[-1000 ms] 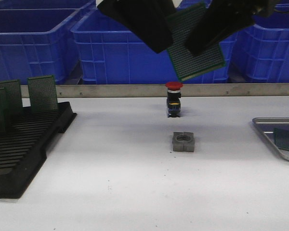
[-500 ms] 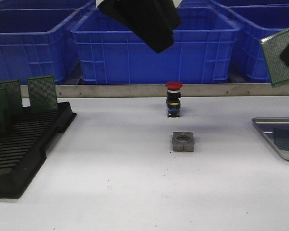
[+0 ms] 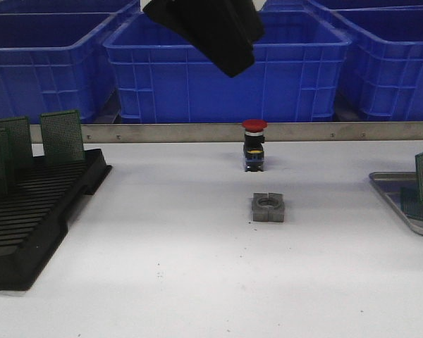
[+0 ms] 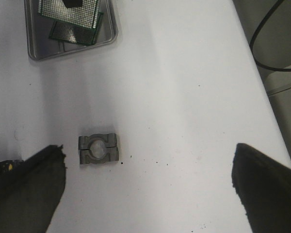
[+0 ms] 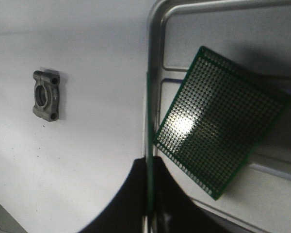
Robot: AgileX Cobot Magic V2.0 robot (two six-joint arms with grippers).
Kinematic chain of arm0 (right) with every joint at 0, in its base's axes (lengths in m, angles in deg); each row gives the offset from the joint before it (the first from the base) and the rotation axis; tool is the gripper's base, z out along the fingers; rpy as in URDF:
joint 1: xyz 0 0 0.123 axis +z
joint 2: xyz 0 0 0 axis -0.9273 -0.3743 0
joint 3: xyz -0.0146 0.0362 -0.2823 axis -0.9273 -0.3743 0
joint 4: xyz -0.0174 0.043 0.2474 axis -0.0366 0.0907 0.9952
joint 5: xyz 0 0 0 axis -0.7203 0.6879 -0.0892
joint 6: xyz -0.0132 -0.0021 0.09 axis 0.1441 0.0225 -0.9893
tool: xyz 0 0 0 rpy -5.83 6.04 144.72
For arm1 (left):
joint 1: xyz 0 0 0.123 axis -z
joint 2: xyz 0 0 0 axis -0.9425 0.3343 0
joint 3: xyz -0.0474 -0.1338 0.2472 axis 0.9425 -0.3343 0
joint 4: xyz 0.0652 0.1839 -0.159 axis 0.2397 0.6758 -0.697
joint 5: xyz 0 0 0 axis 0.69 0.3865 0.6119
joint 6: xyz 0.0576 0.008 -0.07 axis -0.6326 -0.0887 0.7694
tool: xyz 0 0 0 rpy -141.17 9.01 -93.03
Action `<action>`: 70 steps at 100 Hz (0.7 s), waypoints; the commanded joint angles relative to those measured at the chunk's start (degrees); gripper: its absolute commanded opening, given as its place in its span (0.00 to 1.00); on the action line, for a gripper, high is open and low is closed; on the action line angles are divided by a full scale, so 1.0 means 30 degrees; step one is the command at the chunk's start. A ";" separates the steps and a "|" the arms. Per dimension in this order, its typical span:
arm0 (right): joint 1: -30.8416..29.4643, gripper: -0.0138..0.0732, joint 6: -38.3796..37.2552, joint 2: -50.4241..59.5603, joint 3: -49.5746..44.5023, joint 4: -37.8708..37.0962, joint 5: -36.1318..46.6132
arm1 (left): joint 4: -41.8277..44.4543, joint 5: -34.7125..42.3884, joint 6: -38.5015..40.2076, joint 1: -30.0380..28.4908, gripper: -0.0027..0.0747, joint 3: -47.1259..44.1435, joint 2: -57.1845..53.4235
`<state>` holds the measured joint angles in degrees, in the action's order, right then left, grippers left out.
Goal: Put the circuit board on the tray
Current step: 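Lower the board onto the metal tray with the right gripper and open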
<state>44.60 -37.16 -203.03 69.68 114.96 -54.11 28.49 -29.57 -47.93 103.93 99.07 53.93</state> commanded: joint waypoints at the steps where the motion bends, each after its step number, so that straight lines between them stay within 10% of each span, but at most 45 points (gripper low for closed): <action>1: -0.0104 0.13 -0.0061 0.0671 0.0494 0.1012 -0.0386 | -0.1043 -0.0544 0.0231 0.0104 0.86 0.0519 -0.1011; 35: -0.0104 0.64 -0.0082 0.0628 0.0494 0.1012 0.0406 | -0.1043 -0.0544 0.0306 0.0104 0.86 0.0519 -0.1011; 70: -0.0104 0.69 0.0102 0.0782 0.0528 0.1012 0.1123 | -0.1043 -0.0368 0.1247 0.0104 0.86 0.0519 -0.1011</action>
<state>44.60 -37.69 -203.90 69.68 115.38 -49.68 28.49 -29.57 -46.72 103.93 99.07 53.93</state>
